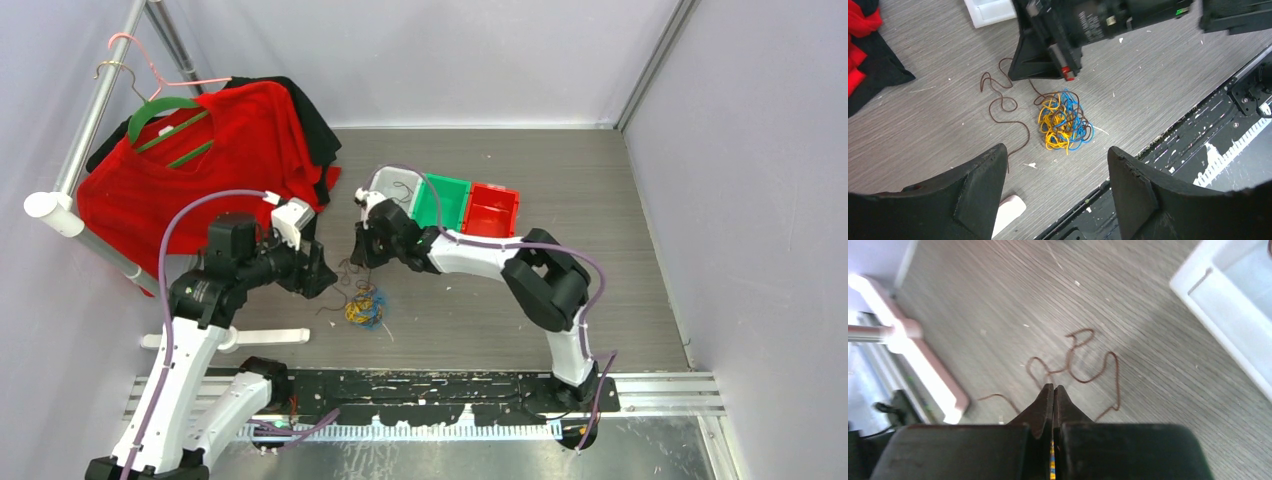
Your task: Untangle the cables
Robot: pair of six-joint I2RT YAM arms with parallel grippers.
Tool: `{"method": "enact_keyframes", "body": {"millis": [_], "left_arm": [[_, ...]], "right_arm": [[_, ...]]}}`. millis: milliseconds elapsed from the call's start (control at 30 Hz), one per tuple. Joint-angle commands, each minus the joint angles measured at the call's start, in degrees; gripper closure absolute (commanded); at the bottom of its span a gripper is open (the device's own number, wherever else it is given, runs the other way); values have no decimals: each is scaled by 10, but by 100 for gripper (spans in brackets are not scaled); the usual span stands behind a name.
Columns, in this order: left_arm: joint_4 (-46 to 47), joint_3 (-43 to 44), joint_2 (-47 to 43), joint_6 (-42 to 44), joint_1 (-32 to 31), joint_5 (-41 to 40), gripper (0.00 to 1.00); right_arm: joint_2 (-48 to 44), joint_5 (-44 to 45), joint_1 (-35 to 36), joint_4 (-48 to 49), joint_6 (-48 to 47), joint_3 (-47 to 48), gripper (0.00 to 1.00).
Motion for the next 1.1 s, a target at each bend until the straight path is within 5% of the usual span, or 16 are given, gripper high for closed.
{"method": "enact_keyframes", "body": {"millis": [0,167,333,500,833,933,1067], "left_arm": [[30,-3,-10,-23,8,19,27],[61,-11,-13,-38,9,25,28],[59,0,-2,-41,19,12,28],[52,-1,21,-36,48,29,27],[10,18,30,-6,61,63,26],[4,15,36,-4,60,72,26],[-37,47,64,2,61,80,27]], "right_arm": [[-111,-47,-5,113,24,-16,99],[-151,-50,-5,128,35,-36,99],[-117,23,8,-31,-52,10,49],[-57,74,26,-116,-93,49,36],[58,95,31,-128,-101,110,38],[57,117,32,-96,-100,96,50],[49,133,32,-55,-92,76,80]]}}
